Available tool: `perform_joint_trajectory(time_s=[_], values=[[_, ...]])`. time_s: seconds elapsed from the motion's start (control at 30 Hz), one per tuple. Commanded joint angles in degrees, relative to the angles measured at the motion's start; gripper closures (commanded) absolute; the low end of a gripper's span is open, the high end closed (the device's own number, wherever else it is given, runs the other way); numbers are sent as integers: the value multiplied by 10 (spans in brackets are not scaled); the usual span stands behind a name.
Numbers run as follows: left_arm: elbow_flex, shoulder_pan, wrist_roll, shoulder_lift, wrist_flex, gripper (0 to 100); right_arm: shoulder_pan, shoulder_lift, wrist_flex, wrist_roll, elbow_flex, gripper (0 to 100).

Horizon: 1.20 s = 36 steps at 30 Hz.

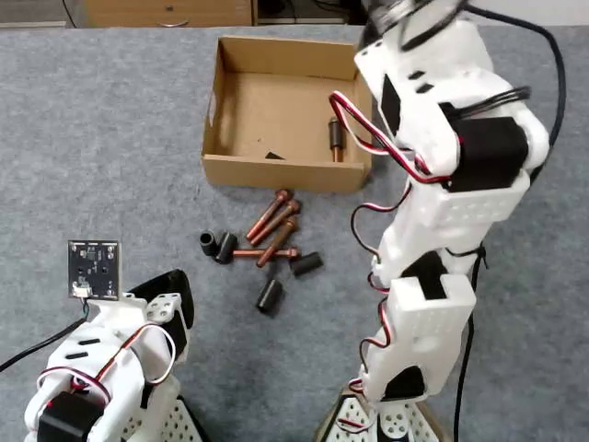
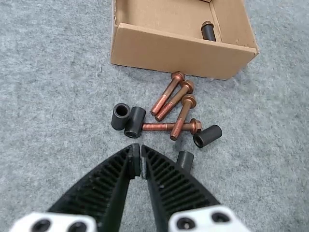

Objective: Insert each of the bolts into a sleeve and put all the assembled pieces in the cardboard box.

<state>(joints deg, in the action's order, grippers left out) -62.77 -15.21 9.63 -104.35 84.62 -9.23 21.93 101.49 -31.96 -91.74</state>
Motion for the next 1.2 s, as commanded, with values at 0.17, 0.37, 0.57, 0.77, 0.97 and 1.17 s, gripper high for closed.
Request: perform_joint_trajectory(time_s=[0.17, 0.37, 0.57, 0.77, 0.97, 1.17], values=[[0, 8, 2, -3, -9, 981, -14, -84, 10, -203, 249, 861], [0, 8, 2, -3, -9, 981, -46, -182, 6, -340, 529, 860], [-1, 8, 2, -3, -9, 981, -67, -262, -69, -332, 785, 860], [-1, 8, 2, -3, -9, 981, -70, -339, -226, -362, 1034, 860], [-1, 8, 2, -3, -9, 981, -85, -408, -360, -365, 1237, 860], [-1, 8, 2, -3, -9, 981, -145, -443, -369, -363, 1324, 860]])
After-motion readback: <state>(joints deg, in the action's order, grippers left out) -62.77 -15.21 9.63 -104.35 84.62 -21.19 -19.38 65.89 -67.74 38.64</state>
